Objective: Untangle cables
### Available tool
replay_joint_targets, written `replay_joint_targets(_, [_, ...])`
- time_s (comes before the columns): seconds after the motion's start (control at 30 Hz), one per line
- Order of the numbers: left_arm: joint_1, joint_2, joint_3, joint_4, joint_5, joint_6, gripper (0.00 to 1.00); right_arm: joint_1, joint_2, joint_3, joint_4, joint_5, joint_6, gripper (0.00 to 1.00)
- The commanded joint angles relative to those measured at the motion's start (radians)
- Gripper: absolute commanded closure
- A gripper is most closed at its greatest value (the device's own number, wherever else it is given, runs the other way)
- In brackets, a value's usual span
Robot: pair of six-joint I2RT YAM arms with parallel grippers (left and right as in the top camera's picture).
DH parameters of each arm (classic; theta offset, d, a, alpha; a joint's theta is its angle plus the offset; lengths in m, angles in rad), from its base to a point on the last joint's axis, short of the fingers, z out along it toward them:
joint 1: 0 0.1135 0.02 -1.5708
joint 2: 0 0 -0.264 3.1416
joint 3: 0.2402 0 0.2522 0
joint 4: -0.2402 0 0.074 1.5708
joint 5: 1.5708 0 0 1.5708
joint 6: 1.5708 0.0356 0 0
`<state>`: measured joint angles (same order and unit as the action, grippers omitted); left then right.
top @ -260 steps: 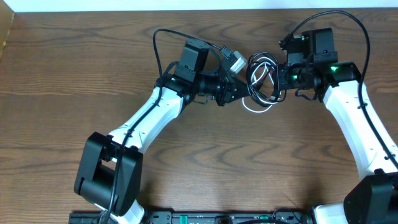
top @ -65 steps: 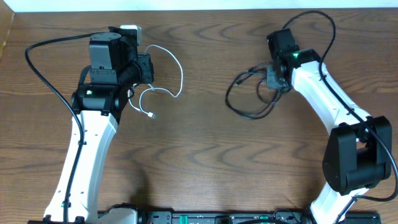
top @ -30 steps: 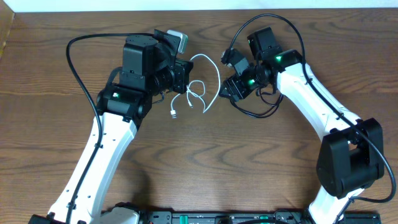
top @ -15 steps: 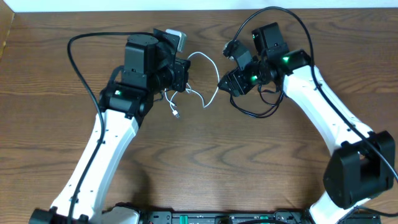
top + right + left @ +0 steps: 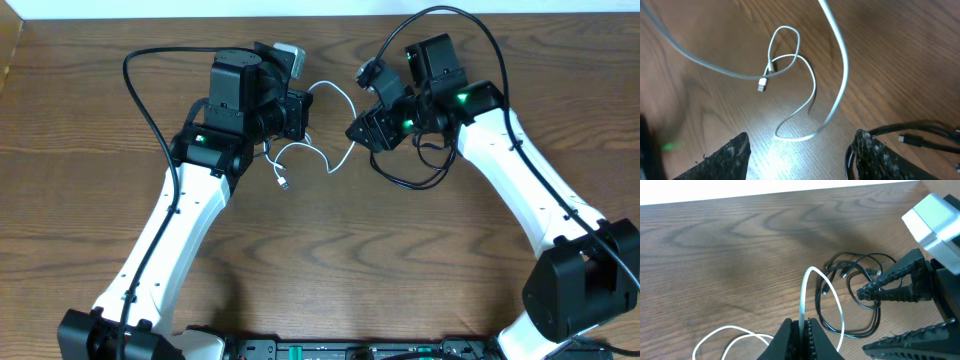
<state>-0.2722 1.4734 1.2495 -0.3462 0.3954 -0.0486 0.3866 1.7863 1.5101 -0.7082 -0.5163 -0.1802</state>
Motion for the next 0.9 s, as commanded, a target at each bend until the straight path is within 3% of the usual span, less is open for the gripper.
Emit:
replay_joint_targets(0.0, [-0.004,-0.019,-0.002,0.004,0.024,-0.017,0.92,0.01,-0.014,0.012,0.002,0.079,0.027,0.38])
replay_joint_targets(0.7, [-0.004,-0.024,-0.002,0.012,0.043,-0.016,0.92,0.083,0.13,0.006,0.062,0.18,0.144,0.41])
replay_joint_targets(0.77, [-0.004,-0.026,-0.002,0.013,0.043,-0.016,0.92,0.083,0.132,-0.001,0.057,0.205,0.165,0.46])
replay_joint_targets(0.87, [-0.004,-0.028,-0.002,0.016,0.043,-0.016,0.92,0.083,0.132,-0.014,0.058,0.208,0.169,0.68])
